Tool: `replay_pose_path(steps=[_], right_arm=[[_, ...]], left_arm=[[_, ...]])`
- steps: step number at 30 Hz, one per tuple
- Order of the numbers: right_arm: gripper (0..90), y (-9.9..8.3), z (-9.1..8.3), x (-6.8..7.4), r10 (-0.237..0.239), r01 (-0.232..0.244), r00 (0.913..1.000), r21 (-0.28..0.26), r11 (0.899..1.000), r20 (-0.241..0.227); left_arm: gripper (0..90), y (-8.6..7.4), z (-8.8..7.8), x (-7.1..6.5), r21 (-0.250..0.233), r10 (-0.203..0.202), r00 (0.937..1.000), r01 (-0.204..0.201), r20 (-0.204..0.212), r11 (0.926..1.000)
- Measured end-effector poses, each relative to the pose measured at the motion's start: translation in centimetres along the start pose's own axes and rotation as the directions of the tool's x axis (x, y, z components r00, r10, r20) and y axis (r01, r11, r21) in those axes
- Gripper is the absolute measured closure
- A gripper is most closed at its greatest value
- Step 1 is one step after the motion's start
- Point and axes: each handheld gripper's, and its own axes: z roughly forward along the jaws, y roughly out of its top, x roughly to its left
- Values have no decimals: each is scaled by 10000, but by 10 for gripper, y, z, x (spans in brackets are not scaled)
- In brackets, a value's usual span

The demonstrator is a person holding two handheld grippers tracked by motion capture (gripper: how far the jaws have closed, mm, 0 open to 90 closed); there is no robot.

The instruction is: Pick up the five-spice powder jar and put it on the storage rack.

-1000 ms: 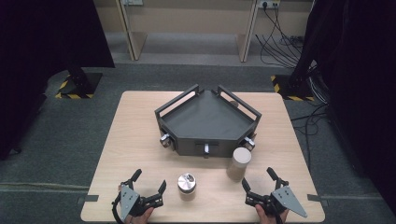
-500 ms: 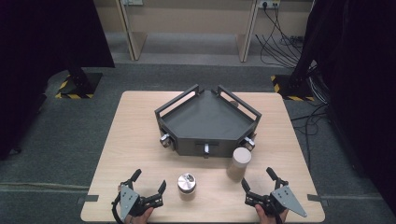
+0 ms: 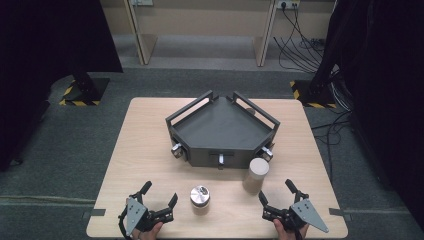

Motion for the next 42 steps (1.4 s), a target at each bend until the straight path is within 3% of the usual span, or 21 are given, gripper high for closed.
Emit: replay_pose_path(steps=[27, 42], right_arm=[[7, 0, 0, 0, -17, 17, 10000, 1, 10000, 6], [6, 0, 0, 0, -20, 20, 10000, 34, 10000, -14]], left_arm=[[3, 2, -17, -10, 94, 385, 9966, -393, 722, 9992], [4, 1, -18, -23, 140, 539, 9868, -567, 1530, 9983]])
